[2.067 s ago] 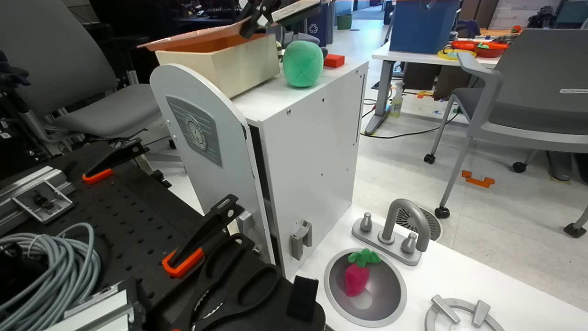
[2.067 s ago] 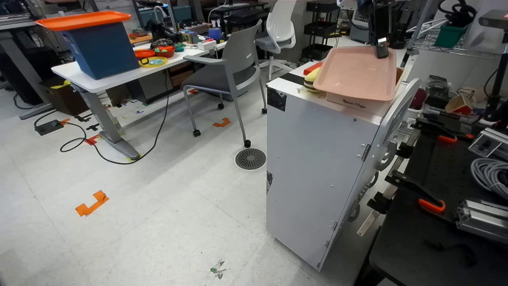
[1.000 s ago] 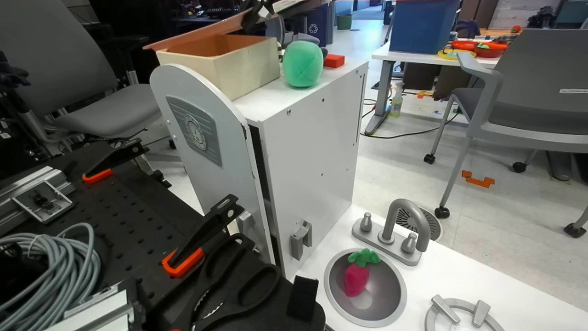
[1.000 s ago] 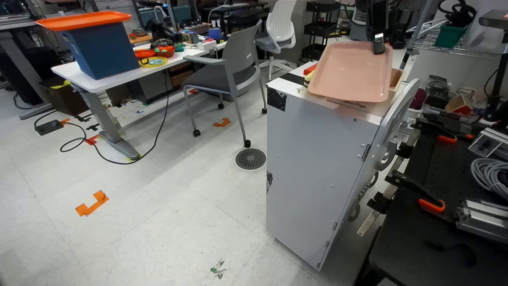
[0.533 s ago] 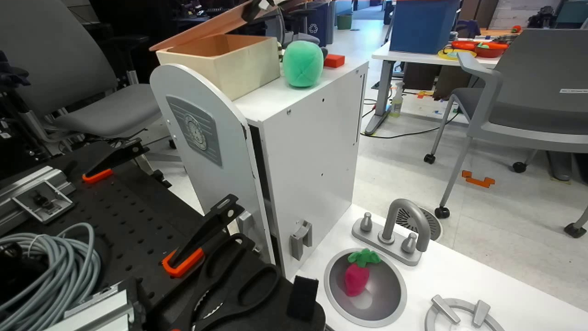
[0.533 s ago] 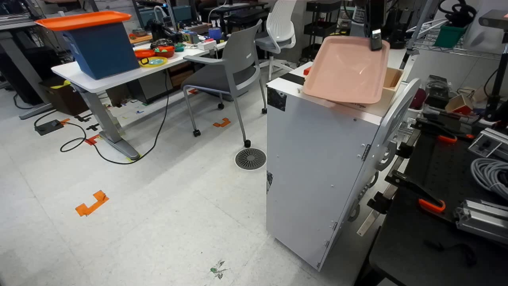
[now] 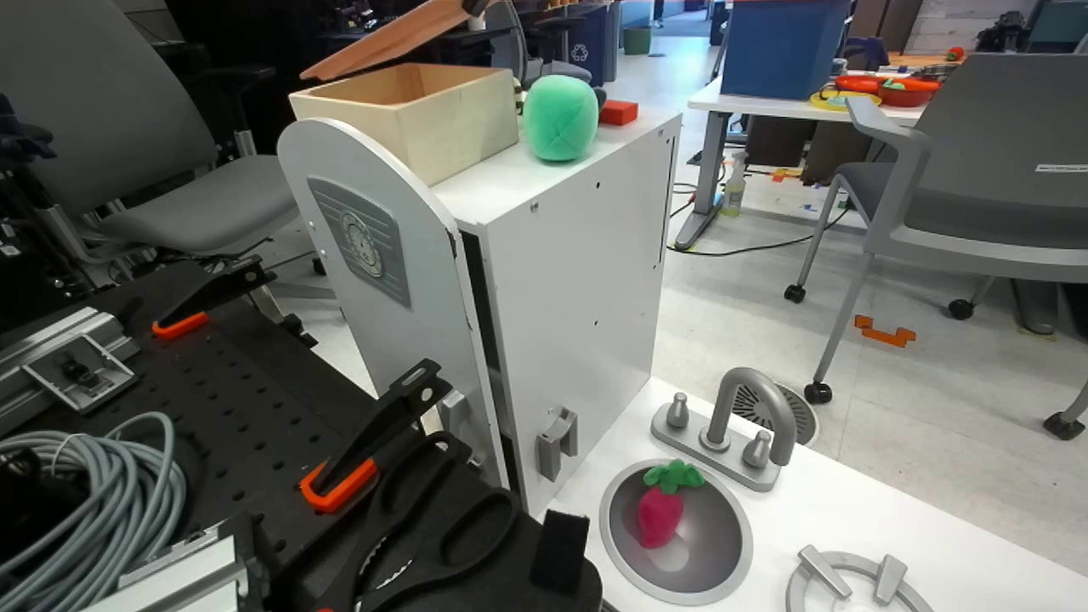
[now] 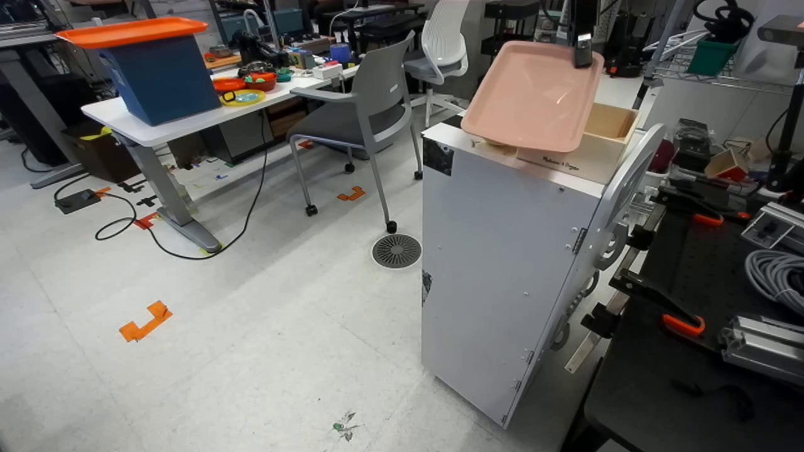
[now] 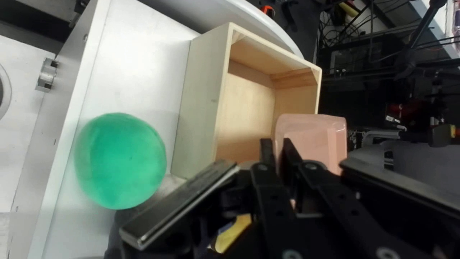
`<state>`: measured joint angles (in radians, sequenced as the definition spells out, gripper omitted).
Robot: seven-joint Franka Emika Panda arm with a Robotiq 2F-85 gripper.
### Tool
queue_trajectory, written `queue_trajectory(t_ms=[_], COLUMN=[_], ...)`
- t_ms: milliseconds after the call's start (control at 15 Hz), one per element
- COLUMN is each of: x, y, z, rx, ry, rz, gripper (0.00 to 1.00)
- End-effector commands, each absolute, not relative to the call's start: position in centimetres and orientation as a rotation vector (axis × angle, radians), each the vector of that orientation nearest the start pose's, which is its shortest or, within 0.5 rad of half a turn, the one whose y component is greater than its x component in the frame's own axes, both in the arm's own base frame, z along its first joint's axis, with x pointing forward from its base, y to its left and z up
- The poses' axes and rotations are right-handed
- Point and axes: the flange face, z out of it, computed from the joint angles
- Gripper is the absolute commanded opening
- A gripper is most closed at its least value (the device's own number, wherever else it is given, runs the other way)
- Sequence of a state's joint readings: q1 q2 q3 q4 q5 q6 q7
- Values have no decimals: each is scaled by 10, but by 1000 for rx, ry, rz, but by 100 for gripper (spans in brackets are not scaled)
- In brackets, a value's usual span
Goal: Pick up the peach tray from the top of the white box and place it down on the box
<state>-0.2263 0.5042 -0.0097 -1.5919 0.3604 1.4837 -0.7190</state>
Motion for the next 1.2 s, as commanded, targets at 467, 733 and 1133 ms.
queue_trajectory(t_ms=[467, 733, 1133], x=[612, 605, 588], y=[-109, -118, -134], z=[359, 382, 410], rx=[-2484, -2512, -2563], ry=[-464, -442, -368], rz=[374, 337, 302], gripper=[2, 2, 2])
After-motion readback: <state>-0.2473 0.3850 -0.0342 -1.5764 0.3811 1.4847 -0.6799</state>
